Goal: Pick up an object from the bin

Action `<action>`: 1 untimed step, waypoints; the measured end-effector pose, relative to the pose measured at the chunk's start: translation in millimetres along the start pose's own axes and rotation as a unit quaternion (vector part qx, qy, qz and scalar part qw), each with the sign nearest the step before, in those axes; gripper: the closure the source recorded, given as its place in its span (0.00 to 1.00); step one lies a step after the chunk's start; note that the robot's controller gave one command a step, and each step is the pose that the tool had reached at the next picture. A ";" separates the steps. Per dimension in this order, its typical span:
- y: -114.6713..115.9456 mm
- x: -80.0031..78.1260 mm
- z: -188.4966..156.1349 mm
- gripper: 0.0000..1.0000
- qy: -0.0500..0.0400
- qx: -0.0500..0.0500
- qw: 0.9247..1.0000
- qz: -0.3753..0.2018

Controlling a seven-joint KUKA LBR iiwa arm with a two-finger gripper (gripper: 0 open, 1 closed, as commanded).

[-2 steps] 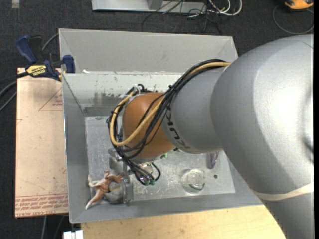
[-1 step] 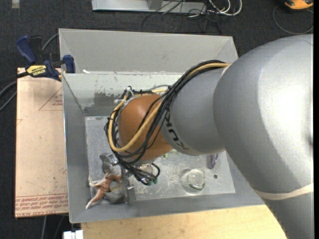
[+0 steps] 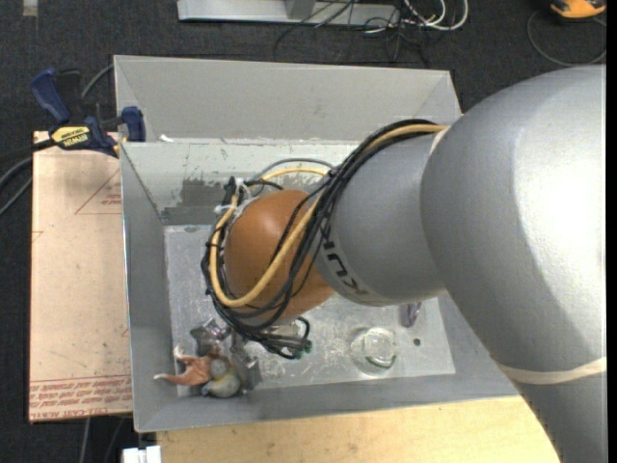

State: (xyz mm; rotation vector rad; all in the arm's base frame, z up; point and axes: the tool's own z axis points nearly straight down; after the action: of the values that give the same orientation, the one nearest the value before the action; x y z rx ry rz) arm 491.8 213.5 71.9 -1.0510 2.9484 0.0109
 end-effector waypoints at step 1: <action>-0.1 0.0 0.0 1.00 0.000 0.000 1.000 0.000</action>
Offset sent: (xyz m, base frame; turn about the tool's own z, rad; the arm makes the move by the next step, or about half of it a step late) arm -0.0026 0.0050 0.1532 0.0557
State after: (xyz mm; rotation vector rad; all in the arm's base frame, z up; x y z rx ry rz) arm 491.8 213.4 71.9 -1.0504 2.9488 0.0109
